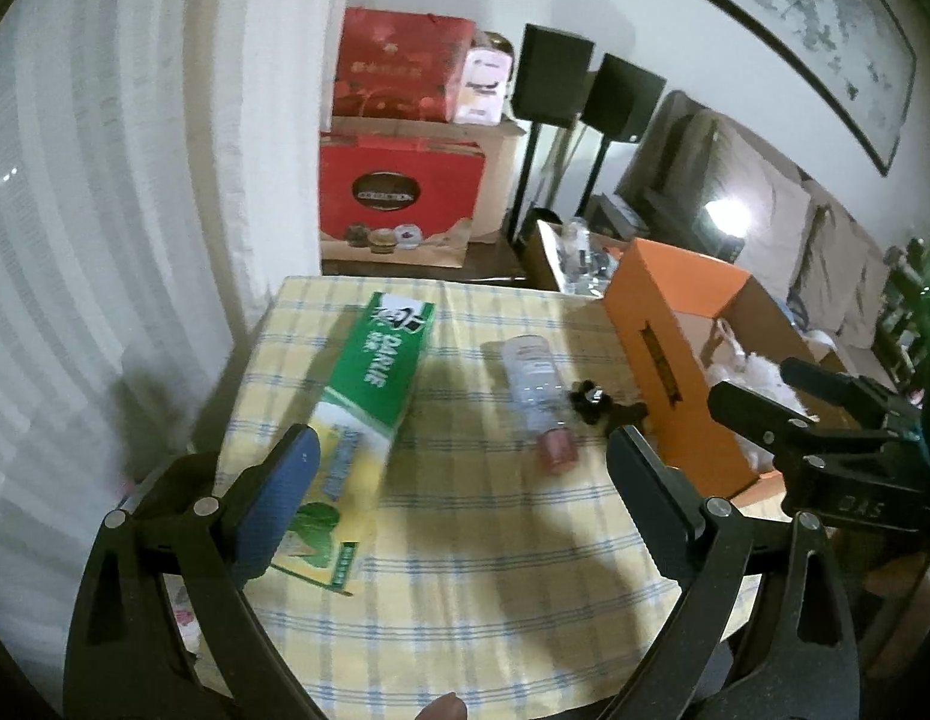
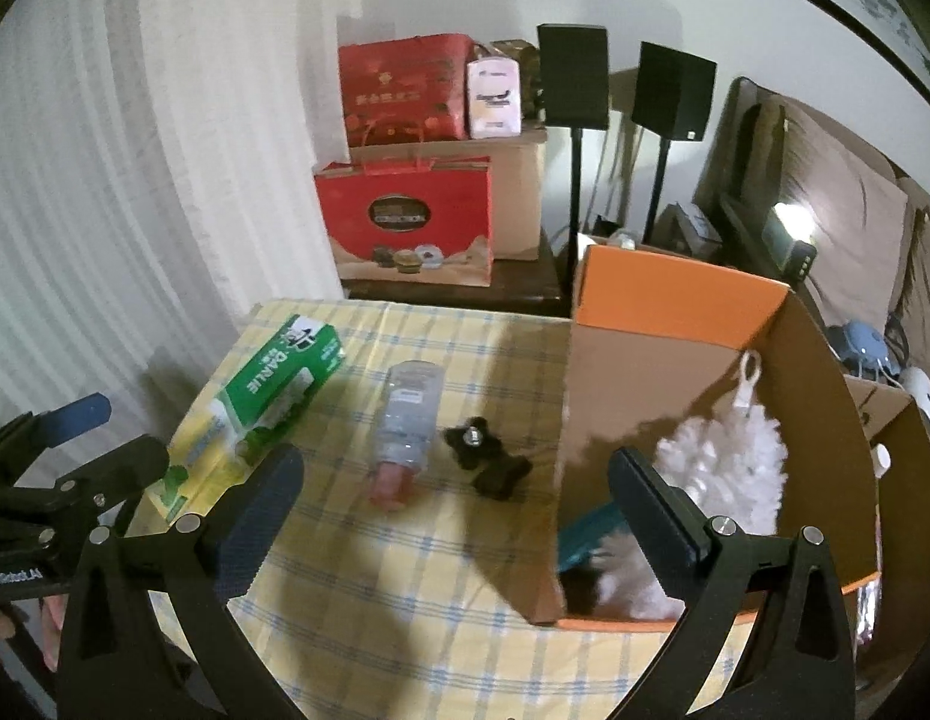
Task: Organize objects
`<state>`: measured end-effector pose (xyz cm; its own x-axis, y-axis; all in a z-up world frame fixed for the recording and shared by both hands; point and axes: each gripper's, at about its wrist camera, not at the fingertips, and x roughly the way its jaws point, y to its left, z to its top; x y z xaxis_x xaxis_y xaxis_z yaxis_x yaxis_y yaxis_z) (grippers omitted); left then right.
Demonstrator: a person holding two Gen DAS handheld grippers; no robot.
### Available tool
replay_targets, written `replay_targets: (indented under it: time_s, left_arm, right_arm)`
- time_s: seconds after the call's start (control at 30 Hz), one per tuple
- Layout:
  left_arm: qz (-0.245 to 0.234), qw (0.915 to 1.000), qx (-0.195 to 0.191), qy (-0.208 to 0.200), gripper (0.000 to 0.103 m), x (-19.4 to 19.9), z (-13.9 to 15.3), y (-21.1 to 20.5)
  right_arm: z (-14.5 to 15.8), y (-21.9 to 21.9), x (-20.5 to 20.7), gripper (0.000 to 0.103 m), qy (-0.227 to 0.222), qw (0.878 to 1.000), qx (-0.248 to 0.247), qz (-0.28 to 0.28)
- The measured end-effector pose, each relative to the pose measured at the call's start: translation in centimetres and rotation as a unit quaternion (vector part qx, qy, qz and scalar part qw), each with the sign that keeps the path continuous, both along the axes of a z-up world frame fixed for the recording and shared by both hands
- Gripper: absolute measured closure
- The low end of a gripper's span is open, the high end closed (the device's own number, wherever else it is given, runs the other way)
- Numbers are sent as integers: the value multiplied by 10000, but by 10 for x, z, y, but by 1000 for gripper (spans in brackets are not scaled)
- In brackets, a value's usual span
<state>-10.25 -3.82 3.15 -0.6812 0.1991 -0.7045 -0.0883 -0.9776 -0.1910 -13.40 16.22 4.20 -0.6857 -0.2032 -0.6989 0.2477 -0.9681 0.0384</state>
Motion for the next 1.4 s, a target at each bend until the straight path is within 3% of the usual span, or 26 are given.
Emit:
replay_targets:
  time_s: [0.27, 0.47, 0.7, 1.23, 1.27, 1.33, 1.4]
  left_arm:
    - [334, 9993, -158, -73, 7, -7, -16, -34]
    - [406, 9984, -106, -374, 7, -10, -51, -54]
    - [359, 9972, -177, -638, 7, -18, -84, -55]
    - [153, 9967, -192, -775, 7, -24, -112, -51]
    - [139, 9967, -196, -780, 9, -24, -114, -50]
    - [112, 9961, -204, -849, 25, -25, -118, -50]
    - [61, 9948, -156, -1002, 32, -27, -123, -50]
  right_arm:
    - [-7, -26, -4, 0, -56, 9997, -113, 229]
    - [-21, -41, -17, 0, -316, 9985, -310, 325]
    - [-35, -51, -26, 0, -527, 9969, -456, 374]
    - [-83, -84, -62, 0, -1386, 9808, -1263, 536]
    - [-86, -86, -62, 0, -1436, 9794, -1306, 559]
    - [-91, -89, -63, 0, -1493, 9778, -1350, 584]
    - [-95, -91, -64, 0, -1530, 9769, -1362, 604]
